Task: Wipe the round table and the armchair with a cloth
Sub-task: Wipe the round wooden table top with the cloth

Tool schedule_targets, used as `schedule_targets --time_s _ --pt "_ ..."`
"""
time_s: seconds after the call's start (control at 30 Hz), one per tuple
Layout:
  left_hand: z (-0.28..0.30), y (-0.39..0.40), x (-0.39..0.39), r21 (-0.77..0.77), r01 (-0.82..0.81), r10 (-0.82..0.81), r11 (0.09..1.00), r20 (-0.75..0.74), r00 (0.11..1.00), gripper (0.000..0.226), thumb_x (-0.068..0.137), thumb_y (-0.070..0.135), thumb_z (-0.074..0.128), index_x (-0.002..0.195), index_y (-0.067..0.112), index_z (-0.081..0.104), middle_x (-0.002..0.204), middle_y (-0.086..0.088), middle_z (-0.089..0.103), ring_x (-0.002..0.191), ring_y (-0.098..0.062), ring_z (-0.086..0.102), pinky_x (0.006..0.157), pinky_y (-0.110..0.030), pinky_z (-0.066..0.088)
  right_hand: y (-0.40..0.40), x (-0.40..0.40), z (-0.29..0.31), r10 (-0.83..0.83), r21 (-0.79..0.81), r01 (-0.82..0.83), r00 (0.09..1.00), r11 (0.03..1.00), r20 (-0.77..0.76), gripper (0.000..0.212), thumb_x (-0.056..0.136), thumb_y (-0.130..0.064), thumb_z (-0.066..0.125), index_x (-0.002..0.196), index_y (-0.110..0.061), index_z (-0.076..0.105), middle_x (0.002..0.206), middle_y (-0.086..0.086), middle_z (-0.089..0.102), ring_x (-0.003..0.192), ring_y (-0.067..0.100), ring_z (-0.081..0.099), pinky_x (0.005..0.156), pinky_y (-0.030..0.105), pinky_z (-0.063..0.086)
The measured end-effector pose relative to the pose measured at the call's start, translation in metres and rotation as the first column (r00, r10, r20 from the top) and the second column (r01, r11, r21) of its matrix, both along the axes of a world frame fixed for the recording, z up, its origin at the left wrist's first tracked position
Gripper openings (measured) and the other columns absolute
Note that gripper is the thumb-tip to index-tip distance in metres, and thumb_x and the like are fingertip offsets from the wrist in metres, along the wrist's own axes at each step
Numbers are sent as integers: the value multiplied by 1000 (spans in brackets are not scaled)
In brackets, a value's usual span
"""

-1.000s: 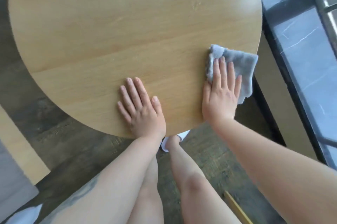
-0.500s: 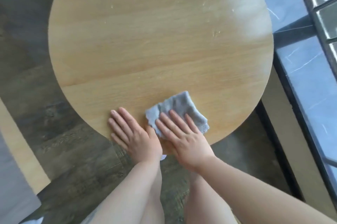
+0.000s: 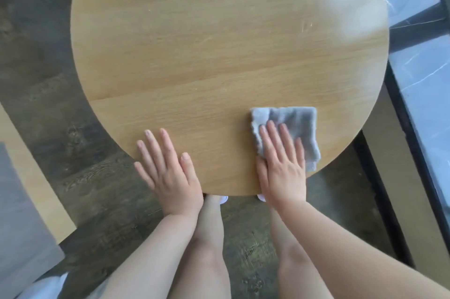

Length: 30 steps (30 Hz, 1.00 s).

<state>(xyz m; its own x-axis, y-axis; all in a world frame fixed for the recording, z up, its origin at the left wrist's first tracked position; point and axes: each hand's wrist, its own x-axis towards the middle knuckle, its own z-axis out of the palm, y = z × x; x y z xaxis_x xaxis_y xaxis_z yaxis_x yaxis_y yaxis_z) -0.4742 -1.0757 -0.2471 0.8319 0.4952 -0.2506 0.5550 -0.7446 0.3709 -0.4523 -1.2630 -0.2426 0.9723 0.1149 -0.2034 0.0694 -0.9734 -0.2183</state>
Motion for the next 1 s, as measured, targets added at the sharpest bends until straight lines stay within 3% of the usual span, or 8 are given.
schedule_targets --time_s 0.07,0.23,0.4,0.57,0.67,0.8,0.93,1.0 --pt "0 -21 4 -29 57 -57 998 13 998 62 97 35 25 156 19 15 163 1 1 150 -20 -3 118 -41 -9 30 -4 1 -299 -7 299 954 954 -20 65 93 -31 34 154 -23 12 160 -8 6 149 15 1 120 41 -1" --pt "3 -54 6 -118 180 -176 977 43 983 62 95 30 30 155 15 22 163 -3 9 150 -22 1 118 -42 -4 -24 -24 1 637 26 -636 771 771 1 50 102 -34 27 151 -23 23 157 -8 18 148 12 8 121 37 6" --pt "-1 -70 10 -68 273 -271 960 30 962 61 98 38 26 155 18 22 163 -1 11 150 -19 3 117 -40 -12 -47 22 6 4 -19 -4 1000 1000 -10 58 93 -34 40 150 -26 28 156 -10 16 148 17 10 119 37 -2" --pt "0 -78 16 -77 255 -256 964 -2 967 64 97 45 21 157 23 13 163 7 0 150 -12 -5 117 -44 -7 -90 1 -1 795 6 -795 606 606 -28 54 100 -33 34 152 -25 23 158 -9 19 147 12 13 121 36 5" --pt "-1 -81 16 -32 248 -249 968 -16 968 64 97 44 23 157 23 12 163 6 1 150 -14 -3 118 -46 -5 -115 27 -1 284 1 -284 959 959 -11 54 100 -36 31 151 -28 21 157 -12 15 147 13 12 120 40 8" --pt "-7 -105 22 83 115 -115 990 -6 993 65 96 42 29 156 18 18 163 -8 12 150 -25 8 118 -51 5 -28 14 5 -403 29 405 914 914 -44 68 88 -29 33 153 -26 14 160 -11 5 148 11 -3 119 40 -5" --pt "-10 -114 28 140 62 -62 988 -4 998 68 89 35 32 155 19 21 163 -9 14 150 -27 12 118 -48 8 -72 -13 4 432 92 -426 900 900 -51 59 94 -31 41 151 -26 28 158 -10 21 147 12 13 120 36 10" --pt "-11 -114 25 158 79 -80 984 2 997 67 93 36 36 155 19 20 163 -10 14 150 -28 10 118 -48 7 -118 9 -1 380 38 -380 925 924 -13 56 96 -31 41 150 -28 30 157 -10 25 146 12 16 120 36 10"
